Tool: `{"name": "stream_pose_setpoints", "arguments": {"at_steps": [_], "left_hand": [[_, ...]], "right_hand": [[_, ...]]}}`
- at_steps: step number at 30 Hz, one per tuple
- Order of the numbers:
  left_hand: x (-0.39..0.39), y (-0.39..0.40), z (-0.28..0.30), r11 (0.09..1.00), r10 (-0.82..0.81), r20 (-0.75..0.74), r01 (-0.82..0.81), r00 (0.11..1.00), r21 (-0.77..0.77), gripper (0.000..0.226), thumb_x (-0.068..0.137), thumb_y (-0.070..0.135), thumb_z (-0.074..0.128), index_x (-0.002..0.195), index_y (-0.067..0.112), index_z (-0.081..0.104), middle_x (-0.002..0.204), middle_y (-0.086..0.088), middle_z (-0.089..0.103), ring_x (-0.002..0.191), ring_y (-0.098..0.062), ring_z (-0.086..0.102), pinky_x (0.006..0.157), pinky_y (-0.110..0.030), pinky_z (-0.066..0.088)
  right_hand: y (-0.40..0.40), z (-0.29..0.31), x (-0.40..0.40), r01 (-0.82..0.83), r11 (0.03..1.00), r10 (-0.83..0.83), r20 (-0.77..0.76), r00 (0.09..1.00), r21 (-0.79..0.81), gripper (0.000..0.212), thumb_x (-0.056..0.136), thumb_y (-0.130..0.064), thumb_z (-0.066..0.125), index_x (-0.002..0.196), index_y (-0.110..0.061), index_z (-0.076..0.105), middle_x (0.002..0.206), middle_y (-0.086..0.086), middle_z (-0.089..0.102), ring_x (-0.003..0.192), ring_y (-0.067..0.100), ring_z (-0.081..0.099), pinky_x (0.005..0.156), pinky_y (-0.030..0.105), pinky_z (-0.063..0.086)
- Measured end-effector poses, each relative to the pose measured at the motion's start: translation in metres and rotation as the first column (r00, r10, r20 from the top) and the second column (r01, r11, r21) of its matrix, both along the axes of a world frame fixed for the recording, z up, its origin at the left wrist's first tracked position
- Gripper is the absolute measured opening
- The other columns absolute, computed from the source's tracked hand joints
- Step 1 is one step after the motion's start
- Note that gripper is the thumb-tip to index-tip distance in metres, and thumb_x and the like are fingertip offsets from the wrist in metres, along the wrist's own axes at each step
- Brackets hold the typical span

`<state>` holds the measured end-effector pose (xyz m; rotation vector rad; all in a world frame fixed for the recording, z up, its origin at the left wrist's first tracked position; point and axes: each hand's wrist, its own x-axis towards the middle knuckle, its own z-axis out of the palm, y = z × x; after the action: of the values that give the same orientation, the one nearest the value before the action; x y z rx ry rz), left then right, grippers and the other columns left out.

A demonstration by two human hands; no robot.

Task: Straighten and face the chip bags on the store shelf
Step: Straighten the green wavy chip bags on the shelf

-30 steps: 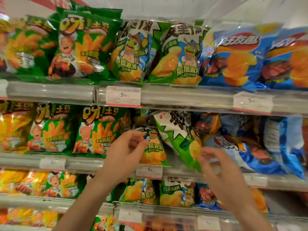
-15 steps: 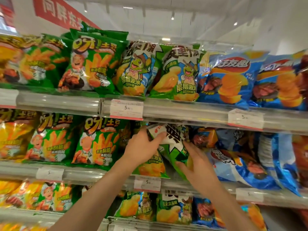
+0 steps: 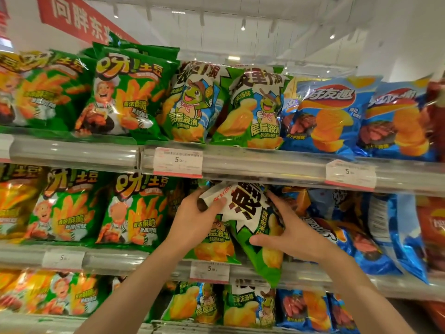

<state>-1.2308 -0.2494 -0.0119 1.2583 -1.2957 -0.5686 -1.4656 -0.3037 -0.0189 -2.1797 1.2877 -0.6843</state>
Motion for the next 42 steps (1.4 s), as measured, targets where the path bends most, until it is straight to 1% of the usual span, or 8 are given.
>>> {"name": "stream_pose_setpoints", "arguments": {"at_steps": [3, 8, 11, 16, 24, 33, 38, 42], "left_hand": [[0.003, 0.002, 0.0, 1.0, -0.025, -0.037, 0.025, 0.999, 0.003, 0.015, 0.092, 0.029, 0.068, 0.104, 0.037, 0.063, 0.094, 0.021, 0.072, 0.089, 0.008, 0.067, 0.068, -0.008, 0.051], [0.01, 0.007, -0.002, 0.997, -0.072, 0.016, 0.072, 0.997, 0.031, 0.025, 0.094, 0.043, 0.061, 0.116, 0.034, 0.063, 0.106, 0.021, 0.071, 0.098, 0.009, 0.064, 0.087, -0.018, 0.05], [0.023, 0.01, -0.007, 1.0, -0.013, 0.3, 0.008, 0.954, 0.018, 0.038, 0.096, 0.055, 0.047, 0.125, 0.032, 0.058, 0.114, 0.023, 0.063, 0.108, 0.006, 0.056, 0.089, -0.017, 0.043], [0.041, 0.006, -0.024, 0.981, 0.054, 0.67, -0.165, 0.741, 0.104, 0.063, 0.094, 0.063, 0.042, 0.147, 0.029, 0.041, 0.151, 0.001, 0.038, 0.14, -0.021, 0.032, 0.115, -0.039, 0.03], [0.046, 0.002, -0.037, 0.964, -0.038, 0.64, -0.142, 0.767, 0.227, 0.071, 0.091, 0.072, 0.035, 0.151, 0.034, 0.031, 0.157, 0.003, 0.03, 0.145, -0.021, 0.028, 0.118, -0.042, 0.028], [0.045, 0.0, -0.04, 0.965, -0.012, 0.643, -0.16, 0.766, 0.208, 0.069, 0.092, 0.071, 0.036, 0.15, 0.035, 0.031, 0.155, 0.003, 0.034, 0.143, -0.021, 0.03, 0.116, -0.041, 0.03], [0.045, -0.002, -0.04, 0.966, -0.014, 0.641, -0.156, 0.768, 0.208, 0.07, 0.091, 0.071, 0.037, 0.15, 0.034, 0.032, 0.155, 0.002, 0.034, 0.143, -0.022, 0.03, 0.116, -0.041, 0.03], [0.047, -0.002, -0.041, 0.965, -0.012, 0.626, -0.156, 0.78, 0.212, 0.07, 0.09, 0.071, 0.039, 0.149, 0.035, 0.034, 0.154, 0.002, 0.034, 0.142, -0.022, 0.031, 0.116, -0.042, 0.03]], "right_hand": [[-0.005, -0.002, 0.0, -0.082, 0.993, 0.079, 0.037, 0.996, 0.089, 0.133, 0.05, -0.074, 0.085, 0.152, -0.055, 0.001, 0.159, -0.02, 0.025, 0.143, 0.004, 0.032, 0.116, 0.037, 0.037], [0.003, -0.014, 0.007, -0.002, 1.0, 0.004, 0.18, 0.984, -0.012, 0.124, 0.054, -0.07, 0.085, 0.153, -0.05, 0.012, 0.151, -0.022, 0.038, 0.135, 0.0, 0.041, 0.113, 0.03, 0.04], [0.014, -0.011, 0.013, 0.079, 0.996, -0.067, 0.247, 0.967, -0.039, 0.117, 0.059, -0.069, 0.08, 0.153, -0.045, 0.014, 0.145, -0.027, 0.033, 0.134, -0.003, 0.034, 0.108, 0.022, 0.034], [0.02, -0.011, 0.035, 0.362, 0.927, -0.331, 0.246, 0.911, -0.094, 0.127, 0.058, -0.084, 0.069, 0.157, -0.035, 0.007, 0.161, -0.002, 0.025, 0.147, 0.023, 0.026, 0.117, 0.05, 0.031], [0.001, -0.025, 0.073, 0.652, 0.726, -0.659, 0.05, 0.75, -0.219, 0.118, 0.071, -0.085, 0.054, 0.158, -0.022, 0.004, 0.152, 0.018, 0.028, 0.137, 0.038, 0.03, 0.108, 0.051, 0.027], [0.0, -0.045, 0.055, 0.41, 0.831, -0.441, 0.004, 0.897, -0.376, 0.093, 0.085, -0.076, 0.044, 0.158, -0.034, 0.003, 0.161, 0.012, 0.012, 0.147, 0.036, 0.019, 0.114, 0.056, 0.026], [0.001, -0.049, 0.063, 0.549, 0.723, -0.573, 0.079, 0.816, -0.419, 0.085, 0.087, -0.071, 0.05, 0.157, -0.03, 0.021, 0.156, 0.021, 0.022, 0.137, 0.042, 0.032, 0.107, 0.052, 0.034], [-0.001, -0.051, 0.074, 0.653, 0.682, -0.668, 0.083, 0.74, -0.329, 0.086, 0.088, -0.073, 0.045, 0.158, -0.03, 0.016, 0.159, 0.021, 0.018, 0.138, 0.042, 0.031, 0.106, 0.051, 0.034]]}}
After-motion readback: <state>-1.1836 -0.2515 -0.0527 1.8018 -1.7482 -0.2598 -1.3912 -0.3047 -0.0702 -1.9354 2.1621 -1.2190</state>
